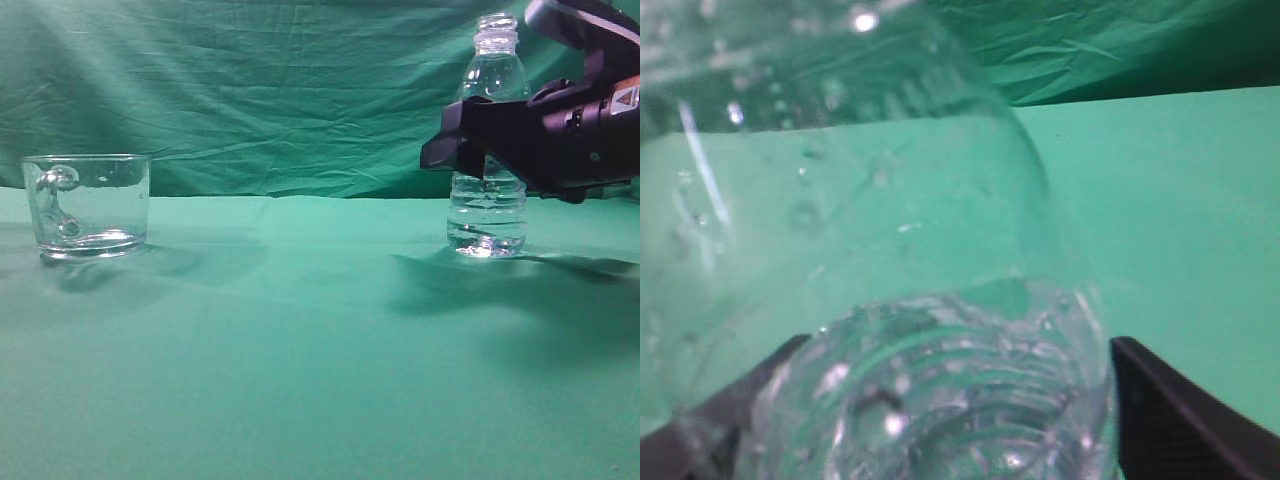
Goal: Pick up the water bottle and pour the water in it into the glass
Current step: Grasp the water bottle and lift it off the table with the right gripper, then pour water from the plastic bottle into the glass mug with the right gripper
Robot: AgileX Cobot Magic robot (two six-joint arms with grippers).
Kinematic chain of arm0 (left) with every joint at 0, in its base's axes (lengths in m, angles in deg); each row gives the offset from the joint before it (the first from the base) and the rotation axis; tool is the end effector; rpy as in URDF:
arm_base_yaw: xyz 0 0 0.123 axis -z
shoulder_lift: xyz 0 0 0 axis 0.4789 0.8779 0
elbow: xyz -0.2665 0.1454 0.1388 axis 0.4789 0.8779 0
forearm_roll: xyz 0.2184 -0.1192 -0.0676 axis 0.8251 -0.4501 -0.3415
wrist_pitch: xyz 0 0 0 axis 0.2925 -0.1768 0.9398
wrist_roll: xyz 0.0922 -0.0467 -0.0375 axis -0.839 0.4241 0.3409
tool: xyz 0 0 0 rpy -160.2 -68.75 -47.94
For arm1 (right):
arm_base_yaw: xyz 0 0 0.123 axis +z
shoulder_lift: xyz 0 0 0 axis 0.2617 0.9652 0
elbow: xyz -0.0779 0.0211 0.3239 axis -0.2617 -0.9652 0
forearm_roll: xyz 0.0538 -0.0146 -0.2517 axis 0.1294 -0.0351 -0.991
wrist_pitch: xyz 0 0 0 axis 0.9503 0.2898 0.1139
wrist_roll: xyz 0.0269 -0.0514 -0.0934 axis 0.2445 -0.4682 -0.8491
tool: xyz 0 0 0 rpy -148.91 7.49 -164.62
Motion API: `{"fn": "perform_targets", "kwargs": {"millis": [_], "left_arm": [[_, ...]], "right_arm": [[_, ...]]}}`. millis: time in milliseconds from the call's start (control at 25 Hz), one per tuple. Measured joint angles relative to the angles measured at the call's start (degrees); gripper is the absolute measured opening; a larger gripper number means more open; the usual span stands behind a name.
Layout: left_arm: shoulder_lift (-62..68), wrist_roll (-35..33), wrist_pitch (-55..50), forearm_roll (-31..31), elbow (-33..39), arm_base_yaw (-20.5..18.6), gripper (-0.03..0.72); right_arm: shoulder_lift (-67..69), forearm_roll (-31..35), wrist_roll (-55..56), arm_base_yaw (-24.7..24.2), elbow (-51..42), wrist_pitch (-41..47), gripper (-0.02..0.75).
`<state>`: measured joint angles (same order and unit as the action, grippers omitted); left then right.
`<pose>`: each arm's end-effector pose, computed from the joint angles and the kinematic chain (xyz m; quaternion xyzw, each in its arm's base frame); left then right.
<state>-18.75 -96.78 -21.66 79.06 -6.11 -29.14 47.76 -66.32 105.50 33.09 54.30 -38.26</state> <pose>0.0282 -0.0063 0.1720 0.0376 0.7912 -0.0031 0.6104 0.3541 0.1295 0.1368 -0.0685 0.7655 0.2230 0.5997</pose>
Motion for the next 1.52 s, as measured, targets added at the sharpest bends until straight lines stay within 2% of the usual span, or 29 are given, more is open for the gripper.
{"fn": "perform_targets", "kwargs": {"millis": [160, 240, 280, 320, 400, 480, 520, 760, 960, 1120, 1240, 1360, 1520], "left_arm": [[0.0, 0.0, 0.0, 0.0, 0.0, 0.0, 0.000], [0.0, 0.0, 0.0, 0.0, 0.0, 0.0, 0.000], [0.0, 0.0, 0.0, 0.0, 0.0, 0.0, 0.000], [0.0, 0.0, 0.0, 0.0, 0.0, 0.0, 0.000], [0.0, 0.0, 0.0, 0.0, 0.0, 0.0, 0.000], [0.0, 0.0, 0.0, 0.0, 0.0, 0.0, 0.000], [0.0, 0.0, 0.0, 0.0, 0.0, 0.0, 0.000], [0.0, 0.0, 0.0, 0.0, 0.0, 0.0, 0.000], [0.0, 0.0, 0.0, 0.0, 0.0, 0.0, 0.000], [0.0, 0.0, 0.0, 0.0, 0.0, 0.0, 0.000], [0.0, 0.0, 0.0, 0.0, 0.0, 0.0, 0.000], [0.0, 0.0, 0.0, 0.0, 0.0, 0.0, 0.000], [0.0, 0.0, 0.0, 0.0, 0.0, 0.0, 0.000]], "right_arm": [[0.0, -0.1, 0.0, 0.0, 0.0, 0.0, 0.546], [0.0, -0.2, -0.1, 0.0, 0.1, 0.1, 0.477], [0.0, -0.2, -0.2, 0.0, 0.1, 0.2, 0.486], [0.0, -0.2, -0.3, 0.0, 0.1, 0.4, 0.414], [0.0, -0.5, -0.7, 0.0, 0.1, 0.4, 0.363], [0.0, -1.2, -1.5, 0.0, 0.1, 0.4, 0.378], [0.0, -1.4, -1.7, 0.0, 0.1, 0.4, 0.335], [-0.2, -2.1, -2.5, 0.0, 0.1, 1.1, 0.347], [-5.6, -5.9, -2.8, 0.0, 0.1, 5.9, 0.347], [-12.7, -12.2, -2.8, 0.0, 2.0, 14.5, 0.347], [-18.3, -20.8, -2.0, 0.4, 5.6, 23.7, 0.347], [-21.7, -24.9, -0.4, 2.5, 10.6, 37.4, 0.347], [-22.3, -26.6, -0.2, 7.2, 18.2, 54.9, 0.347]]}}
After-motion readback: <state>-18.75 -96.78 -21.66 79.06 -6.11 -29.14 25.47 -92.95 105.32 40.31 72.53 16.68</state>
